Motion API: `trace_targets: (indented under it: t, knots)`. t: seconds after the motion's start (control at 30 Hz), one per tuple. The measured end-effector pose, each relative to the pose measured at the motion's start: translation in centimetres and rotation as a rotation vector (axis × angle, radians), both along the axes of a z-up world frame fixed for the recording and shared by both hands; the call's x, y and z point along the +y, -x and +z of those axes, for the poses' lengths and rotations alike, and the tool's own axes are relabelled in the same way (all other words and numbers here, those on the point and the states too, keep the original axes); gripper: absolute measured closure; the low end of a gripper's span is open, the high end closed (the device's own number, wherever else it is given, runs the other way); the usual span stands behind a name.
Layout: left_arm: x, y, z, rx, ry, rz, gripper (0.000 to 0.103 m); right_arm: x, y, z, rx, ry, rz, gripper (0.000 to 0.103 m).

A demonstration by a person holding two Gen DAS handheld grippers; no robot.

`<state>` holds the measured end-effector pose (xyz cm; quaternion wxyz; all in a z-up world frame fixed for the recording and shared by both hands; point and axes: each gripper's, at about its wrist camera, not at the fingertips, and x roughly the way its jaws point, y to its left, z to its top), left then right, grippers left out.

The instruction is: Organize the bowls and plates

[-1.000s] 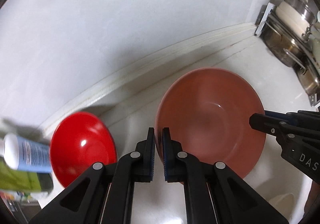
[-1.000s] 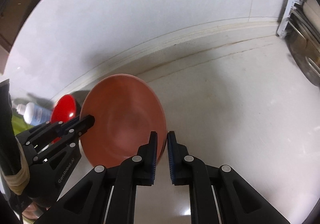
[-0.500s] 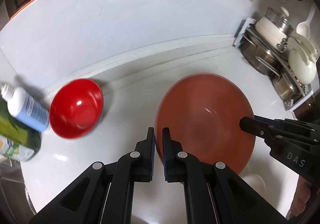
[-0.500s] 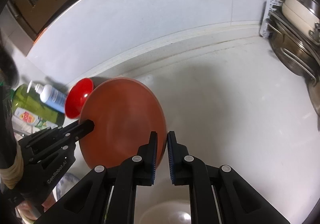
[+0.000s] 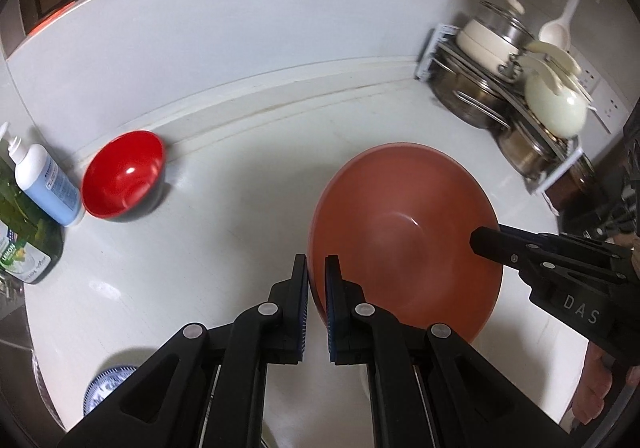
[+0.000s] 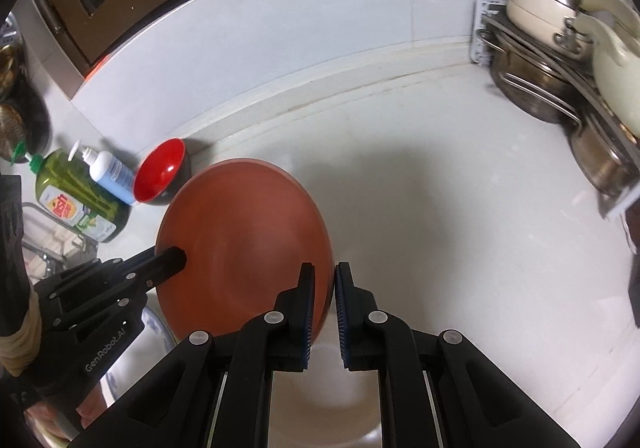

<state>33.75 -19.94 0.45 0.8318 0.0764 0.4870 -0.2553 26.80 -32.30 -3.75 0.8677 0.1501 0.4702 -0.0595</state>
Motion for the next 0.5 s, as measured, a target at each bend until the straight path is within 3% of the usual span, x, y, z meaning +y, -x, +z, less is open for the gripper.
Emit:
trace_targets:
  t: [0.5]
  knots:
    - [-1.0, 4.9, -1.9, 0.058, 0.003, -0.035, 0.094, -0.6, 5.5, -2.4, 0.044, -0.013, -0.033, 0.091]
